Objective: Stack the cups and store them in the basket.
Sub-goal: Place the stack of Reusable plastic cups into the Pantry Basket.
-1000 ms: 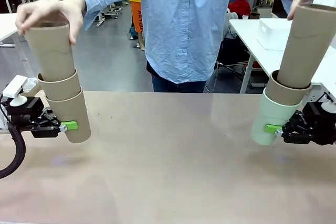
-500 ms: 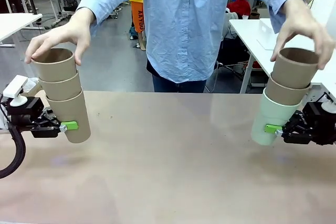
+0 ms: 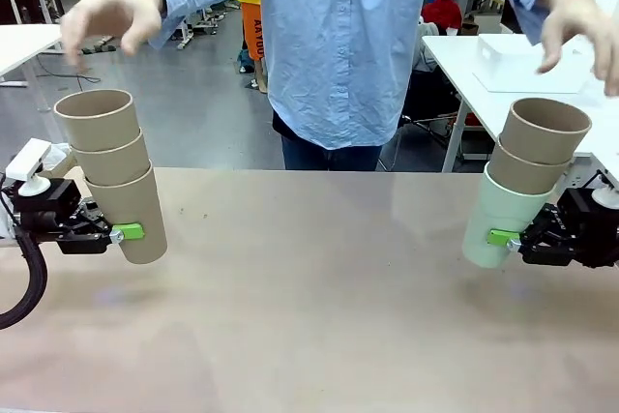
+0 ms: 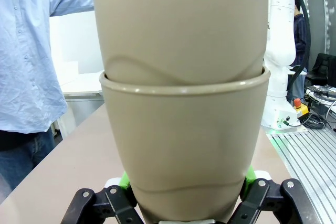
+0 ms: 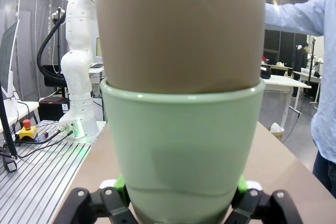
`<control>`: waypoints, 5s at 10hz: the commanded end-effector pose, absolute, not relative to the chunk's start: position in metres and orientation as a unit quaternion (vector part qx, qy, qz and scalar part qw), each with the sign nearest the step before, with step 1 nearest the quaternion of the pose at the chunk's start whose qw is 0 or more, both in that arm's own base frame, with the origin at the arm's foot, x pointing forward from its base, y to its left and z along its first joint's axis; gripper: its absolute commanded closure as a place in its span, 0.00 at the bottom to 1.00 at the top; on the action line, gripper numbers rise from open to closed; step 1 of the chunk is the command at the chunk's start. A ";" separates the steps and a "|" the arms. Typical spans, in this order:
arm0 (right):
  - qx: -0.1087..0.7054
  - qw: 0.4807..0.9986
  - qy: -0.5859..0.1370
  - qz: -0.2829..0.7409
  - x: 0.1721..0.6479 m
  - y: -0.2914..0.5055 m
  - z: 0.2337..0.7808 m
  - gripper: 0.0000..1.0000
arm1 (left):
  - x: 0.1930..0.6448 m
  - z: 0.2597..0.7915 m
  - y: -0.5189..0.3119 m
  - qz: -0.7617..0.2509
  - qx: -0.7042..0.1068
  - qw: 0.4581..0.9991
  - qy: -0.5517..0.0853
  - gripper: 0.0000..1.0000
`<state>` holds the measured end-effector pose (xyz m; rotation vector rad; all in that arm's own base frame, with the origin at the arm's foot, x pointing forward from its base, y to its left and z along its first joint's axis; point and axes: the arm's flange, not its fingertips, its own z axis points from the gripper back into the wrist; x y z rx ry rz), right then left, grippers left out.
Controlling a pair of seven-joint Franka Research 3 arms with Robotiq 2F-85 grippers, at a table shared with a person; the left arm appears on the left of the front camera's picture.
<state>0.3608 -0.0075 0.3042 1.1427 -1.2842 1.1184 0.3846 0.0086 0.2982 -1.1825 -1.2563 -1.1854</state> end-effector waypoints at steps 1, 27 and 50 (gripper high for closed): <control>0.473 0.516 -0.538 0.470 0.362 -0.007 0.307 0.16 | 0.383 0.301 0.008 -0.491 -0.490 0.495 -0.523 0.16; 0.473 0.516 -0.538 0.470 0.362 -0.007 0.307 0.16 | 0.383 0.301 0.008 -0.491 -0.490 0.495 -0.523 0.16; 0.473 0.516 -0.538 0.470 0.362 -0.007 0.307 0.16 | 0.383 0.301 0.008 -0.491 -0.490 0.495 -0.523 0.16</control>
